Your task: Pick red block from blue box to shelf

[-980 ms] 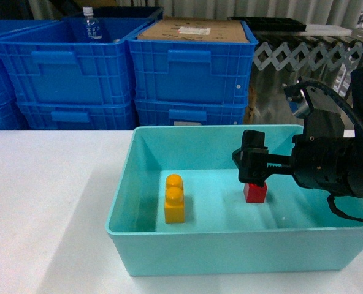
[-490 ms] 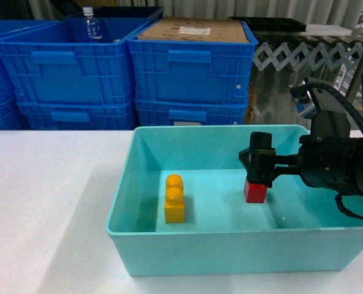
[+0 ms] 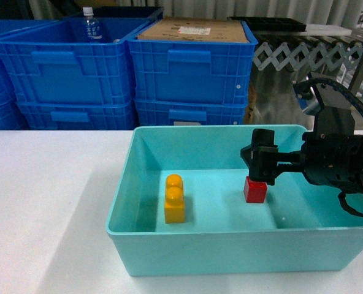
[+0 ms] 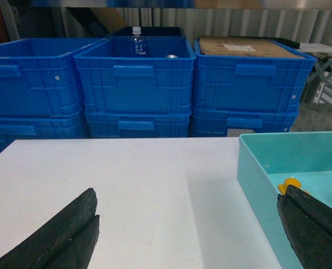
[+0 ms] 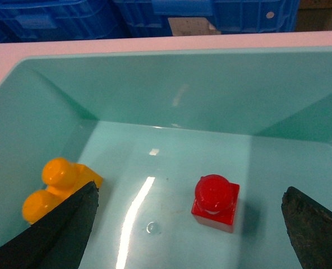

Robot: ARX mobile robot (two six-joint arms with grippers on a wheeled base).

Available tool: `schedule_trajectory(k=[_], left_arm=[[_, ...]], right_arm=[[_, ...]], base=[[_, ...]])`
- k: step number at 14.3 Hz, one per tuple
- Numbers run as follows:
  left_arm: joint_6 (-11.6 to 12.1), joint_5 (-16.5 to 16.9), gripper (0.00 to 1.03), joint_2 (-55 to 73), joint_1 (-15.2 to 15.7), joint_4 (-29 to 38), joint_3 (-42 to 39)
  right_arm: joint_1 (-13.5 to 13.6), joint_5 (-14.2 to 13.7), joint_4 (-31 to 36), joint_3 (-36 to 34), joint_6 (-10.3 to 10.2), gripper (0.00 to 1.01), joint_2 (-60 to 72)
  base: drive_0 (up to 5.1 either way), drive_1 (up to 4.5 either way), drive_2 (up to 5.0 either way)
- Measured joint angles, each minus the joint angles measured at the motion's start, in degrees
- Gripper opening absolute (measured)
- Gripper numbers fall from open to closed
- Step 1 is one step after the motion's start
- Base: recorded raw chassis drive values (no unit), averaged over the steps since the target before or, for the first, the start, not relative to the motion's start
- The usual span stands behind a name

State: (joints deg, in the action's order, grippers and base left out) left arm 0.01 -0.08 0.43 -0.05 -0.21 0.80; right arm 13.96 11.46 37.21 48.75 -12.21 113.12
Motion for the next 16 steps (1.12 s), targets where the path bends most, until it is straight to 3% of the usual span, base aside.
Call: schedule_trajectory(k=[2, 5, 7, 9, 16], left_arm=[[0.0, 0.0, 0.98, 0.0, 0.0, 0.0, 0.0], [0.0, 0.0, 0.98, 0.0, 0.0, 0.0, 0.0], [0.0, 0.0, 0.98, 0.0, 0.0, 0.0, 0.0], [0.0, 0.0, 0.98, 0.0, 0.0, 0.0, 0.0], [0.0, 0.0, 0.98, 0.0, 0.0, 0.0, 0.0]], right_arm=[[3.1, 1.0, -2.3, 1.6, -2.6, 0.98, 0.4], [7.4, 2.8, -7.2, 7.2, -4.5, 0.98, 1.9], [5.8, 4.4, -15.4, 13.9, -8.1, 0.98, 8.3], [4.3, 4.1, -18.8, 18.7, -10.8, 0.98, 11.5], [6.4, 3.5, -16.5, 18.6, -8.8, 0.98, 9.4]], base=[[0.0, 0.00, 0.0], [0.0, 0.00, 0.0], [0.0, 0.00, 0.0], [0.0, 0.00, 0.0], [0.0, 0.00, 0.0]])
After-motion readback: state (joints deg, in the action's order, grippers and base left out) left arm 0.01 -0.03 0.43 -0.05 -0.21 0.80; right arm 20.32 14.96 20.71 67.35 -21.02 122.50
